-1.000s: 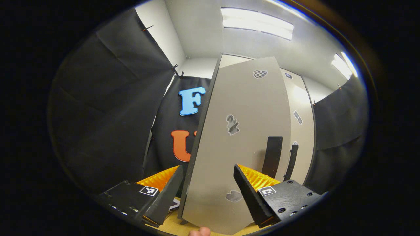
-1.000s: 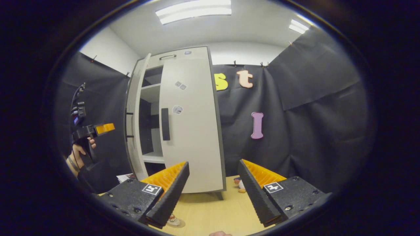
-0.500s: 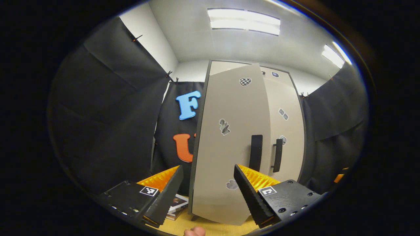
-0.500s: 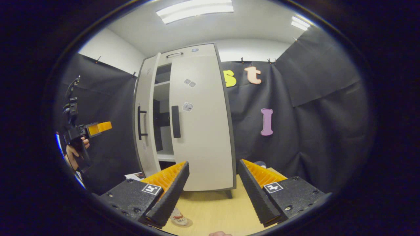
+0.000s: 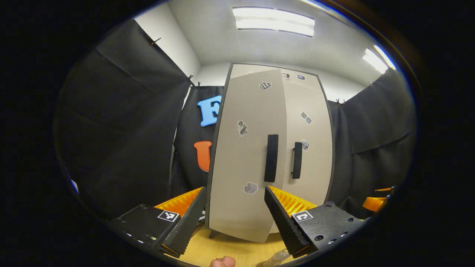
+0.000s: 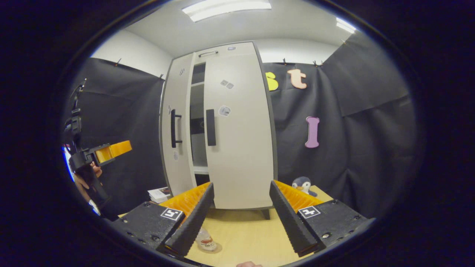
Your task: Grasp the bottle in the cabinet with the left hand and place it on the coaster, then close the right door with the right hand and the left door with the left hand.
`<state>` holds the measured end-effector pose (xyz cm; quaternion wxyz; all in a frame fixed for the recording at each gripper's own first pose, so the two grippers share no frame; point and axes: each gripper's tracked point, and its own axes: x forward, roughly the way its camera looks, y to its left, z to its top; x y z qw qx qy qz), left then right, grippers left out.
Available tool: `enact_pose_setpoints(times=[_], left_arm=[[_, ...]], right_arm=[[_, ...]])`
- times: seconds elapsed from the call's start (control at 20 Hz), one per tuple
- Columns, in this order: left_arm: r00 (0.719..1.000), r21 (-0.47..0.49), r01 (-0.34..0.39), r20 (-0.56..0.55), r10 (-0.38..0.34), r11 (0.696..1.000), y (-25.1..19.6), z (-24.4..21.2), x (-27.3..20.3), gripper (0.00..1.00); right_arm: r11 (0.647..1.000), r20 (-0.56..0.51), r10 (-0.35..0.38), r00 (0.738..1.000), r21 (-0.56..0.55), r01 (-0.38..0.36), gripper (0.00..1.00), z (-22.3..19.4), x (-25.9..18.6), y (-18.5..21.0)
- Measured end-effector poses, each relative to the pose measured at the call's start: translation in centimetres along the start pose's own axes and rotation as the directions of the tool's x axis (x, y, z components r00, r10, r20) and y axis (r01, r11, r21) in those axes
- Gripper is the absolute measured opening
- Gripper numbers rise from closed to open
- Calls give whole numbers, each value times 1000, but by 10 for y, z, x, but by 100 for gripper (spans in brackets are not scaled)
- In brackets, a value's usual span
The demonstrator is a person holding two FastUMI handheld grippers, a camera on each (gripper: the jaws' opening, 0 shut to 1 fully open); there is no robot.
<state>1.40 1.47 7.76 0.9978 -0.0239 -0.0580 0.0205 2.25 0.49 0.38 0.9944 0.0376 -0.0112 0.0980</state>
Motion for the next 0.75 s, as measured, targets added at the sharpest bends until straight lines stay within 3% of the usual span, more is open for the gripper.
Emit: enact_pose_setpoints(times=[0.05,0.2,0.25,0.35,0.4,0.45,0.5,0.65,0.75], left_arm=[[1000,14,-6,-1,6,1000,-1,-5,-4,99],[1000,24,-9,-25,9,1000,-11,-26,-18,99],[999,12,-3,-38,4,1000,-15,-34,-23,94],[999,-3,5,-54,-6,1000,-23,-45,-29,99],[998,2,13,-61,-13,1000,-26,-51,-29,99],[998,13,17,-66,-16,1000,-27,-55,-31,99],[997,25,17,-72,-15,1000,-27,-58,-33,95],[997,50,13,-77,-9,999,-26,-62,-36,95],[997,55,7,-80,-2,998,-26,-64,-37,95]], right_arm=[[1000,-3,4,1000,1,-4,98,-1,-1,1],[1000,-16,4,1000,1,-4,98,-5,-5,0],[1000,-19,-1,1000,-1,1,98,-7,-6,-2],[1000,-23,-10,1000,-1,10,98,-10,-7,-5],[1000,-32,-18,999,-1,18,93,-14,-7,-7],[1000,-41,-21,999,1,21,98,-17,-7,-8],[1000,-47,-21,999,4,21,98,-19,-7,-8],[1000,-58,-28,998,8,29,94,-24,-8,-10],[999,-65,-34,997,16,35,98,-27,-9,-11]])
